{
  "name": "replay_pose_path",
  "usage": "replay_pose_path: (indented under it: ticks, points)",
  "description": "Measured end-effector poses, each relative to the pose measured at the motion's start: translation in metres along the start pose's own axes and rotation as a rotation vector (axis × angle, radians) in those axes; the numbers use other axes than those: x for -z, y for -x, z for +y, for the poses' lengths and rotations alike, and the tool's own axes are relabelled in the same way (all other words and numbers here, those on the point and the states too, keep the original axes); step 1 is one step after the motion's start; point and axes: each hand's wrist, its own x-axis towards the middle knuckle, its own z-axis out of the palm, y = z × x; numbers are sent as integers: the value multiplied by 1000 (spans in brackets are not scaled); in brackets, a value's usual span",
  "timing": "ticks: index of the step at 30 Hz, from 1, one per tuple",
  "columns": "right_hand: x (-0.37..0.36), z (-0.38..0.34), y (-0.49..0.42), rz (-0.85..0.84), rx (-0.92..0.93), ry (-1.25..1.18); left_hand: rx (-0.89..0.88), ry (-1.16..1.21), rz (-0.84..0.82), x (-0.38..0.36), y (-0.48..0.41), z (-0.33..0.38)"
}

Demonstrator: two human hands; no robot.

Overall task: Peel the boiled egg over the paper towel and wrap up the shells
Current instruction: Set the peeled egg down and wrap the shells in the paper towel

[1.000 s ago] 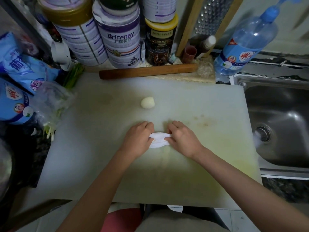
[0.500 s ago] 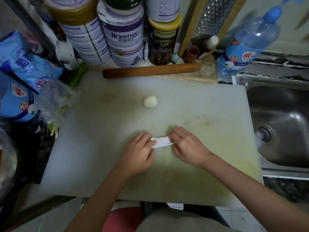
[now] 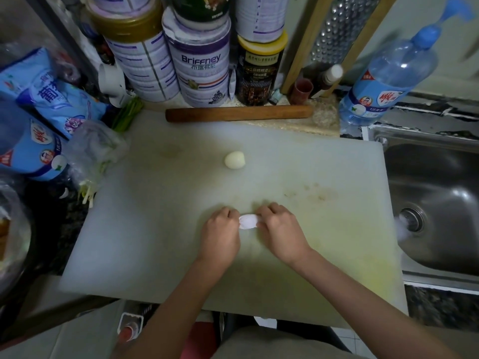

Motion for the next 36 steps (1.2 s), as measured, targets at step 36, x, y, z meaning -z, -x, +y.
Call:
replay_pose_path:
  ticks: [36]
  points:
    - [71, 17, -9, 80, 467, -514, 886, 2030, 373, 39, 29, 84]
